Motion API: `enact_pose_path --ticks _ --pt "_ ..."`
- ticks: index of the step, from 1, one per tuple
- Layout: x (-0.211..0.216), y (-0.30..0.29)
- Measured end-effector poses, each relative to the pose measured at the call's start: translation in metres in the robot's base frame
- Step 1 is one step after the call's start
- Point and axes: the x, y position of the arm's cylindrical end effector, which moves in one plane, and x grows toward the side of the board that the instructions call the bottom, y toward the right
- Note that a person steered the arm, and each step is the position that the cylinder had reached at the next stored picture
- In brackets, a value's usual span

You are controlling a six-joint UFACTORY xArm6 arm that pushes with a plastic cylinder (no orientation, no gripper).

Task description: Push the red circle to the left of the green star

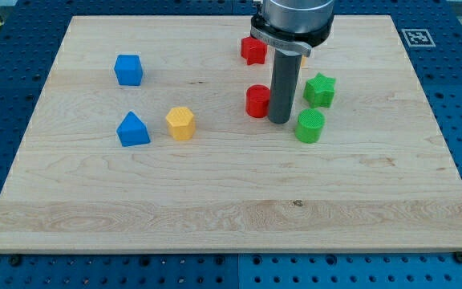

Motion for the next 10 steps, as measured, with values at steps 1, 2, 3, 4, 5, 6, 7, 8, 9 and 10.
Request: enact_pose_path --ticks 1,2,3,4,5,6,7,8,9,10 --pt "0.02 0.0" --pt "0.032 -0.001" --pt "0.032 -0.011" --pt "0.029 -0.023" --pt "0.014 -0.026" --pt "-0.004 -0.013" --pt "-0.026 -0.002" --pt "-0.047 -0.002" --pt "-0.05 -0.002" --pt "-0.05 -0.001"
